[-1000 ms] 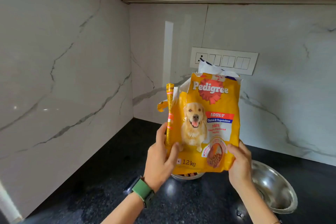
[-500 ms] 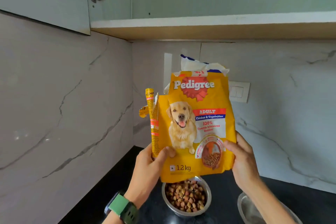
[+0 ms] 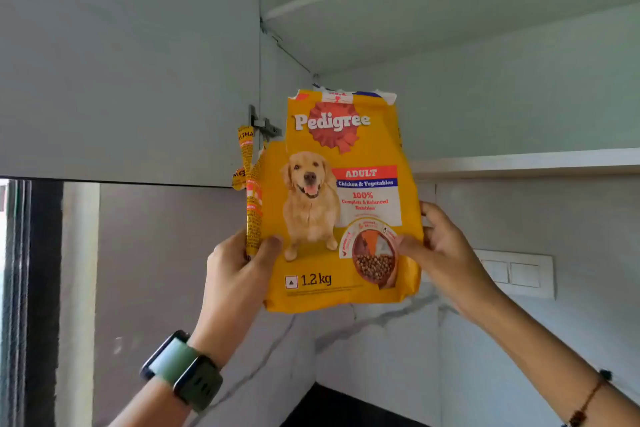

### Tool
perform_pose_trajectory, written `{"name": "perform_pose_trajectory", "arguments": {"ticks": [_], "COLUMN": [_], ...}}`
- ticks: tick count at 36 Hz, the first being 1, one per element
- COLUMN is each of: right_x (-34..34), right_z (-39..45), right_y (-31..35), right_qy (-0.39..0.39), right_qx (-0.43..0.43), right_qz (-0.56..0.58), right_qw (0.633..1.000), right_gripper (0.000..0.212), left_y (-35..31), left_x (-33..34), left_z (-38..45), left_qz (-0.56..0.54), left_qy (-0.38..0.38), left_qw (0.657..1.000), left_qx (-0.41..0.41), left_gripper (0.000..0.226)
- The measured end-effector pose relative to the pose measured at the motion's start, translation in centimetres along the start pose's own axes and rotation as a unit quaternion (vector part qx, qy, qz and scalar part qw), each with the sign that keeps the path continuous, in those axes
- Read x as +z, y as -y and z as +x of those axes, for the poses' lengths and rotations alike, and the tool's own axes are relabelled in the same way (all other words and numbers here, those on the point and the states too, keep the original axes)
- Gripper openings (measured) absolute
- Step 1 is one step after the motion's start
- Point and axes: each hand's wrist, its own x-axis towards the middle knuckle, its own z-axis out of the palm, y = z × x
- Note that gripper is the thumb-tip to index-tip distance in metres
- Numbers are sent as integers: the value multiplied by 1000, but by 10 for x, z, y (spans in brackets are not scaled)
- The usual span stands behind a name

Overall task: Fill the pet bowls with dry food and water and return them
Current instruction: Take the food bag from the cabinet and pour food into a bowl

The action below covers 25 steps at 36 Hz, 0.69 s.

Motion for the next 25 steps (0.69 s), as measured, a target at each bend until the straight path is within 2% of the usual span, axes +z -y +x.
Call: {"name": "perform_pose_trajectory", "arguments": {"ticks": [2, 5, 8, 12, 15, 21, 25], "right_x": [6, 12, 15, 16, 18, 32, 53], "right_z": [22, 58, 94, 136, 165, 201, 215], "right_y": [17, 41, 59, 73, 80, 84, 77], "right_qy": [-11, -59, -112, -142, -152, -154, -108], "right_qx": [-16, -41, -65, -77, -65, -8, 16], "right_qz": [-23, -93, -154, -209, -244, -251, -238], "right_qw": [1000, 993, 980, 964, 956, 956, 965], "right_gripper": [37, 43, 36, 25, 26, 36, 49], "left_y": [-18, -43, -60, -76, -85, -79, -59], "left_x": [-6, -13, -14, -11, -3, 30, 51], "left_z": [18, 50, 83, 121, 145, 188, 204], "left_qz": [15, 39, 52, 86, 105, 120, 163], "left_qy": [-12, 3, 14, 21, 12, -77, -111], "left_qw": [1000, 998, 996, 991, 985, 981, 972], "left_qx": [24, 51, 73, 102, 139, 129, 131], "left_gripper": [48, 47, 50, 37, 24, 44, 41]}}
